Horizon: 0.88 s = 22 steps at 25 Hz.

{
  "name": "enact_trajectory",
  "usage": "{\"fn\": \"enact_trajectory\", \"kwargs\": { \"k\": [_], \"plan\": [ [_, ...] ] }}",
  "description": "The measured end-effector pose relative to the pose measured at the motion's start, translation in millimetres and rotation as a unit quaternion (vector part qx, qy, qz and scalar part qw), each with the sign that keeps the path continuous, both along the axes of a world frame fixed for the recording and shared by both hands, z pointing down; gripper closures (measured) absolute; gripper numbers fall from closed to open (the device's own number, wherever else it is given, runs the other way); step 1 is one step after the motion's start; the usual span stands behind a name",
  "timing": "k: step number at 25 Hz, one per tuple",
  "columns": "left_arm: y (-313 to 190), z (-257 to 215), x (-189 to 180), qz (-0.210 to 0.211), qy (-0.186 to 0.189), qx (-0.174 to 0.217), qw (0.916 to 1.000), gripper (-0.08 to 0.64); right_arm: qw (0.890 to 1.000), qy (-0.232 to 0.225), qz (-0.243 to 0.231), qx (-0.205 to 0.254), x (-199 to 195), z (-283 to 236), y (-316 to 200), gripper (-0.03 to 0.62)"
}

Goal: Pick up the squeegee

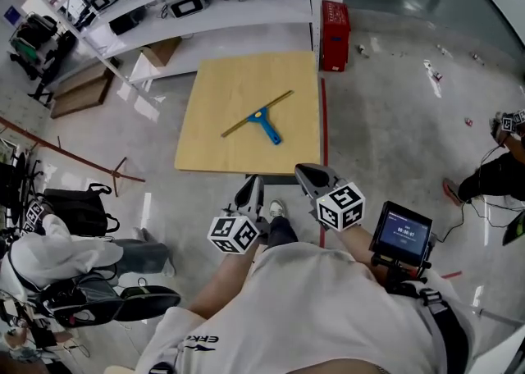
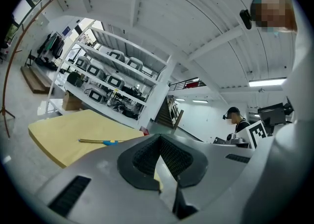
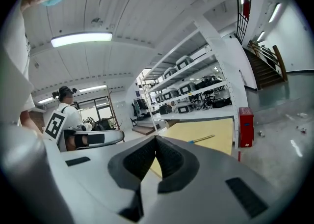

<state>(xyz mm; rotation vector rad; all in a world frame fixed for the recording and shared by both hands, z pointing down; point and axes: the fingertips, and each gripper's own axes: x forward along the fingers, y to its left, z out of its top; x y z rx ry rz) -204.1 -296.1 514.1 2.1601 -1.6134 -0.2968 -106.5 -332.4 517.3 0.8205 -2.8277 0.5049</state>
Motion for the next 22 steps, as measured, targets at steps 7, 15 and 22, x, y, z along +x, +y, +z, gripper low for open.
{"fn": "enact_trajectory", "kwargs": {
  "k": [7, 15, 22],
  "plan": [
    [-66.5, 12.5, -40.2, 0.007, 0.013, -0.009, 0.9998, 0.555, 1.0, 0.014, 0.019, -0.014, -33.6, 12.6, -68.1, 0.588],
    [-102.6, 34.8, -78.4, 0.015, 0.025, -0.028, 0.9992, 0.556, 0.998, 0.043, 0.041, -0.032, -68.1, 38.9, -117.3, 0.588],
    [-126.6, 50.2, -97.8, 0.032, 0.022, -0.048, 0.9981, 0.555, 0.993, 0.093, 0.05, -0.047, -84.5, 65.8, -145.6, 0.588]
  ]
}}
